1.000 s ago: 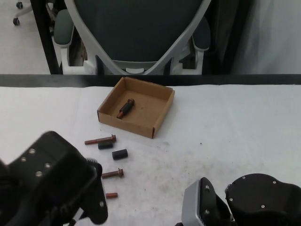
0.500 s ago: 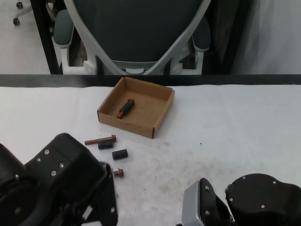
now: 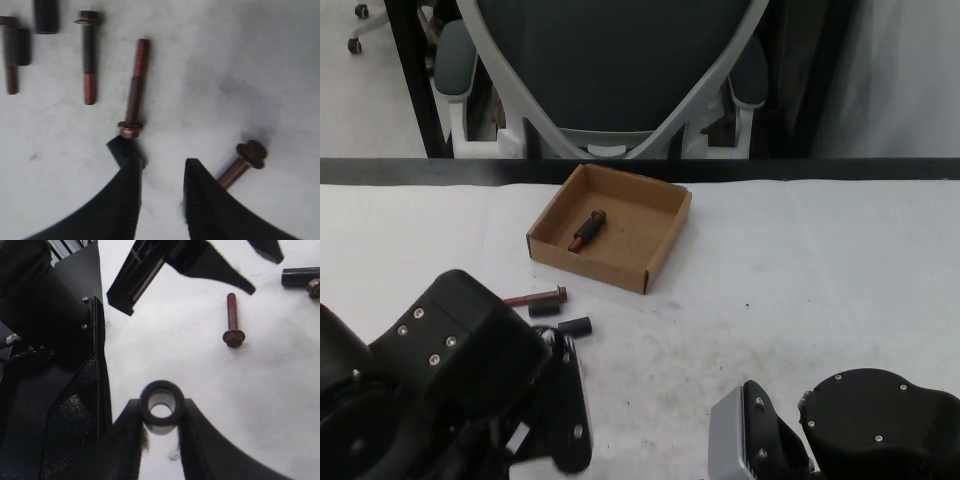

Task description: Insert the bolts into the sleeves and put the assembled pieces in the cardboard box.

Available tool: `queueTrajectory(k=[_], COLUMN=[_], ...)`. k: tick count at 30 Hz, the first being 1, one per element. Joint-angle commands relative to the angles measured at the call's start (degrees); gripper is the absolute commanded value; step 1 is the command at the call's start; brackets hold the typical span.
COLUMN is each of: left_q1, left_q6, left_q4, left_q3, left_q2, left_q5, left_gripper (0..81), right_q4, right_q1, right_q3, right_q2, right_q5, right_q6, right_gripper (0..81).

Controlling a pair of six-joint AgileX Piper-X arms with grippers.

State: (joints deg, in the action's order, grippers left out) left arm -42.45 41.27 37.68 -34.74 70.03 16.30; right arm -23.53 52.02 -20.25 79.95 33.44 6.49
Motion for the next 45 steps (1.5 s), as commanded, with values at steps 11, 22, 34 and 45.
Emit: queueTrajectory(k=[11, 22, 34, 45], left_q1=[0.19, 0.92, 1.35, 1.35], left_q6=[9.33, 11.12, 13.96, 14.51], left_q4=[6.50, 7.07, 5.08, 4.25], left_q3=[-0.33, -1.29, -1.78, -1.78], left_q2=[-0.04, 6.07, 11.15, 14.37], left_q5=[-7.91, -7.38, -7.37, -9.21], left_gripper=[27.9, 27.9, 27.9, 27.9], right_q4=[-0.40, -0.40, -0.40, -0.40], right_q1=[-0.03, -0.03, -0.03, -0.03], right_q3=[-0.27, -0.27, -0.27, -0.27], right_q2=[-0.43, -0.43, -0.43, -0.43], right_q5=[0.77, 3.81, 3.82, 5.09], right_q6=[-0.02, -0.02, -0.02, -0.02], right_gripper=[0.2, 0.2, 0.2, 0.2])
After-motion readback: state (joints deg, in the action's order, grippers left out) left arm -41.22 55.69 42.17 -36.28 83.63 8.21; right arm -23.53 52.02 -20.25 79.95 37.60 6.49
